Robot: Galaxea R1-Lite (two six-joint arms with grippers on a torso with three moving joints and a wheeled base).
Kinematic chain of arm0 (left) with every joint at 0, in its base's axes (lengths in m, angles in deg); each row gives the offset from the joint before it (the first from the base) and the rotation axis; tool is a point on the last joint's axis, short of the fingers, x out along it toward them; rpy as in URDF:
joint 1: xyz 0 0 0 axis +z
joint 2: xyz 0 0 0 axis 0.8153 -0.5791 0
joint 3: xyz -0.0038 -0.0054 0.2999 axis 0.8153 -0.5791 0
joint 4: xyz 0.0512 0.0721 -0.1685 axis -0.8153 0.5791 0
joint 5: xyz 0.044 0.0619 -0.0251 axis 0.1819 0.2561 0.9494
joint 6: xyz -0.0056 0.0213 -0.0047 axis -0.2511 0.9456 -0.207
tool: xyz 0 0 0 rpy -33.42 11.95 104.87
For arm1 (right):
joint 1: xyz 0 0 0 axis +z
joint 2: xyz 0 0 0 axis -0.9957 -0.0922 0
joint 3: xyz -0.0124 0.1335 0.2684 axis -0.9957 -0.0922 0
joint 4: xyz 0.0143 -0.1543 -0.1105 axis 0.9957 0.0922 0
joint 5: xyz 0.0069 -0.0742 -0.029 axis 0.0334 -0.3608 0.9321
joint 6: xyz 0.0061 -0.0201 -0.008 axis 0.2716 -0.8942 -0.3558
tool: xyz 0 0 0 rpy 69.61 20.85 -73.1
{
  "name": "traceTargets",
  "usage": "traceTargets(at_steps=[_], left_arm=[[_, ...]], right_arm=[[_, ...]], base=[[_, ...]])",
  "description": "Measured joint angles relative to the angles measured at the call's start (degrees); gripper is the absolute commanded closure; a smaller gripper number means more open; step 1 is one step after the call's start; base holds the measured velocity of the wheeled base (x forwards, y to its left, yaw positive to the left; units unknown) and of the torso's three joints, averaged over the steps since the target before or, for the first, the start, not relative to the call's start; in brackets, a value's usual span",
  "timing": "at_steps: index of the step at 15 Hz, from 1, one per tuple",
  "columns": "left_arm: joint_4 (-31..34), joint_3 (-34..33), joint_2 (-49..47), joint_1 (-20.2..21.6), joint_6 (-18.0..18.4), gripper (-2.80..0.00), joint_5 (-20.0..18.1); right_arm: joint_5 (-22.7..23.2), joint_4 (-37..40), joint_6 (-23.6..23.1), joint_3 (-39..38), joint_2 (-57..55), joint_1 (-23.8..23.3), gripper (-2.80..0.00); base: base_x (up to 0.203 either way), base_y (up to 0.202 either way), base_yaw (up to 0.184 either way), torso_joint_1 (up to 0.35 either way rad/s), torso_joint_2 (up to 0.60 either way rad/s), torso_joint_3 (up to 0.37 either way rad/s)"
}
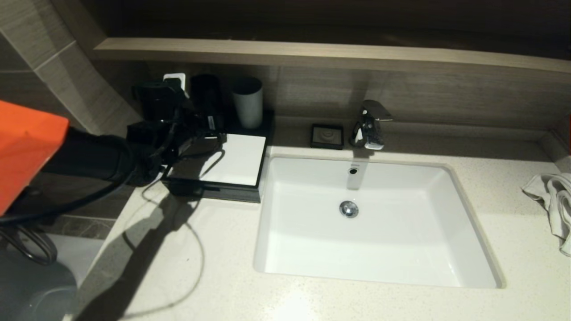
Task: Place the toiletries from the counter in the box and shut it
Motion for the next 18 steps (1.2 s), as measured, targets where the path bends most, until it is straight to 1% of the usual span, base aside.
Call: traceTargets(at_steps=[3, 7, 8, 12, 15, 18], left_arm=[[-2.52, -9.11, 5.89, 0.0, 0.29, -2.8, 0.13], [-2.96, -19.64, 15.14, 0.0, 0.57, -2.8, 0.25], [-2.93, -22.49, 17.93, 0.0, 0.68, 0.0, 0.32], [-2.63, -35.15, 29.11, 0.0, 2.77, 0.0, 0.52], [-2.07, -42.95, 37.45, 0.0, 3.4, 0.0, 0.82], [2.04, -48.48, 45.64, 0.0, 3.51, 0.0, 1.98]], right_arm=[[0.0, -0.02, 0.01, 0.0, 0.0, 0.0, 0.0], [0.01, -0.02, 0.01, 0.0, 0.0, 0.0, 0.0], [0.0, -0.02, 0.0, 0.0, 0.0, 0.0, 0.0], [0.0, -0.02, 0.01, 0.0, 0.0, 0.0, 0.0], [0.02, -0.02, 0.01, 0.0, 0.0, 0.0, 0.0], [0.0, -0.02, 0.01, 0.0, 0.0, 0.0, 0.0]], base=[[0.0, 0.0, 0.0, 0.0, 0.0, 0.0], [0.0, 0.0, 0.0, 0.0, 0.0, 0.0], [0.0, 0.0, 0.0, 0.0, 0.0, 0.0], [0.0, 0.0, 0.0, 0.0, 0.0, 0.0], [0.0, 0.0, 0.0, 0.0, 0.0, 0.0], [0.0, 0.0, 0.0, 0.0, 0.0, 0.0]])
